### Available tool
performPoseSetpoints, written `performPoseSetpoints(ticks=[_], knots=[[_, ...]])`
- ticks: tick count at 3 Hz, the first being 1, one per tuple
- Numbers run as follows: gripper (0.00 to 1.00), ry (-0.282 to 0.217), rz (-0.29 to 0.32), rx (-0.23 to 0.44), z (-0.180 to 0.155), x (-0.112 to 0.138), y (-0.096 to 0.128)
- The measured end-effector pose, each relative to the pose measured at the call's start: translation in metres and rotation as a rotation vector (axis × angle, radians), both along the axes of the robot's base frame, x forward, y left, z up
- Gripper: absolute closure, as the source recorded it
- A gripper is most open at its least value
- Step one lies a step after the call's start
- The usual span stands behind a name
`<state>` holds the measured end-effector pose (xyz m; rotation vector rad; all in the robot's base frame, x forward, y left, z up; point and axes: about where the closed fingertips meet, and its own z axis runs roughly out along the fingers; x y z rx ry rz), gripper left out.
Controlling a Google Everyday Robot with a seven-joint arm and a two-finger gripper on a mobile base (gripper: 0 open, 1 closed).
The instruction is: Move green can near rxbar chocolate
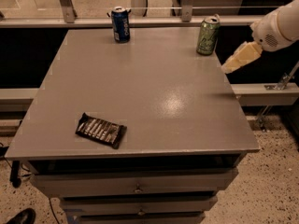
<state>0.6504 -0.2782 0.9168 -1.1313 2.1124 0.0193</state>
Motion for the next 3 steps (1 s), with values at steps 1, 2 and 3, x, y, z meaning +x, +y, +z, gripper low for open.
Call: performPoseSetpoints(ticks=[1,2,3], knots=[[0.0,-0.073,-0.058,0.125,-0.005,0.054,-0.015],[0.0,-0.134,-0.07,0.249,-0.003,0.095,-0.013],[0.0,-0.169,-0.069,0.366,-0.003,0.126,-0.003]])
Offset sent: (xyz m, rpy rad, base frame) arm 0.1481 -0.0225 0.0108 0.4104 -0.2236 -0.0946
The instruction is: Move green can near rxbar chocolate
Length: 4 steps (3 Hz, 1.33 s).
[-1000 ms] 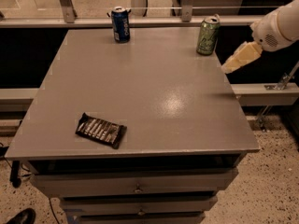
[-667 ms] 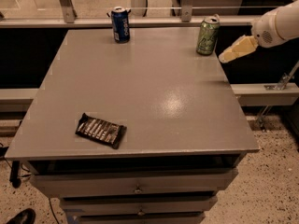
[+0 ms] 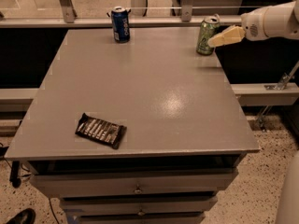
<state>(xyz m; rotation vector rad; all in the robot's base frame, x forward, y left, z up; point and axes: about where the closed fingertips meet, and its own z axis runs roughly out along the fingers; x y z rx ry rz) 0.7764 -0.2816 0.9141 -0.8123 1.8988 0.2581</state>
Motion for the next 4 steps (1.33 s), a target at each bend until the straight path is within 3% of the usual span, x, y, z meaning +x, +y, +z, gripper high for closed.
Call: performPoseSetpoints(ticks=[2,3,4], knots=[[0.0,0.015,0.048,0.158,-0.016,0.023,0.032],[0.18,0.016,0.103,0.21,-0.014,0.022,0.053],[0.42,-0.003,0.152,0.242,-0.006,0.017,0.066]])
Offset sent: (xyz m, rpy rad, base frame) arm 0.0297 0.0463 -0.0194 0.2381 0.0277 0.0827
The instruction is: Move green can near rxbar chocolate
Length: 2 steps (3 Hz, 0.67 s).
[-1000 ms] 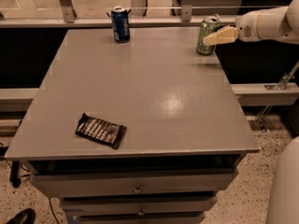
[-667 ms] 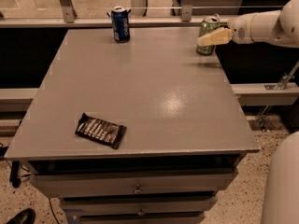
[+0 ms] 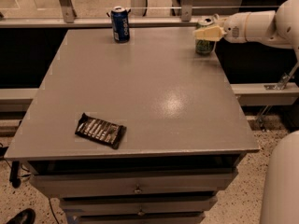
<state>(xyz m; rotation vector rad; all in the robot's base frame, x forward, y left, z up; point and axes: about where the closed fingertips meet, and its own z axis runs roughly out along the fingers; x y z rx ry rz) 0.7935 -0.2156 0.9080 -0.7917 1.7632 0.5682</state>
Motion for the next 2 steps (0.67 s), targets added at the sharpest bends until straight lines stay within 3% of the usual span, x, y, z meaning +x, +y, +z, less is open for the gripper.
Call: performPoseSetpoints(ticks=[2], knots=[[0.88,-0.063,0.057,0.058,0.028,-0.03,0.004]])
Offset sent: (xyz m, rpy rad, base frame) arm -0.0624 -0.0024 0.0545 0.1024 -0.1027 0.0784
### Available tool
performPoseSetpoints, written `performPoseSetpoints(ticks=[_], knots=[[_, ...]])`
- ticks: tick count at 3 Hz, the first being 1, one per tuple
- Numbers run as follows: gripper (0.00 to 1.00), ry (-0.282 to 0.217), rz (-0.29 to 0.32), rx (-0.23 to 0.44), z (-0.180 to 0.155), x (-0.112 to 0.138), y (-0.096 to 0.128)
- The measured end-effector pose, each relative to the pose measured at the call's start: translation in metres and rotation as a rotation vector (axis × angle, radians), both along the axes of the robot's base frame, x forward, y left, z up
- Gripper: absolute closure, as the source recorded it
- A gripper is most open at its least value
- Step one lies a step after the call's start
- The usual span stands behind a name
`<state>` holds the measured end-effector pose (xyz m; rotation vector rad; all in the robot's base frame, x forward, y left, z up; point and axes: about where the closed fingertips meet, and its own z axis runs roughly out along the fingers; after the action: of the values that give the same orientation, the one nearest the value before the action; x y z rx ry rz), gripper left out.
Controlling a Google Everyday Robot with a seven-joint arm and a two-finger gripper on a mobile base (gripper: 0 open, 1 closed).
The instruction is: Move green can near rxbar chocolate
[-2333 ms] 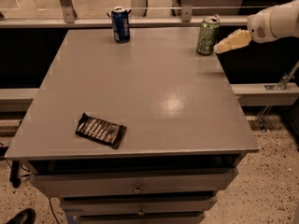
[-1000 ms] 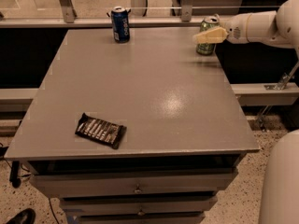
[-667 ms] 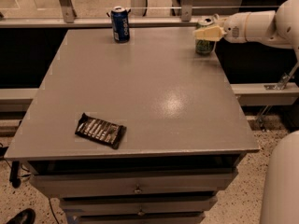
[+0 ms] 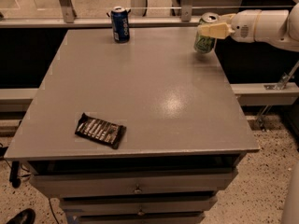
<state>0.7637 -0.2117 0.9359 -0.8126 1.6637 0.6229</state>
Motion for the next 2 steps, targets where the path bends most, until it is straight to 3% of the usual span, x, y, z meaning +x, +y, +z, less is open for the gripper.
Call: performPoseSetpoints(ticks=[1,2], knots=[[1.0,0.001,0.07,0.06,0.027,-0.04,0.016],[1.0,0.03,0.177,0.122,0.045,-0.095,0.056]])
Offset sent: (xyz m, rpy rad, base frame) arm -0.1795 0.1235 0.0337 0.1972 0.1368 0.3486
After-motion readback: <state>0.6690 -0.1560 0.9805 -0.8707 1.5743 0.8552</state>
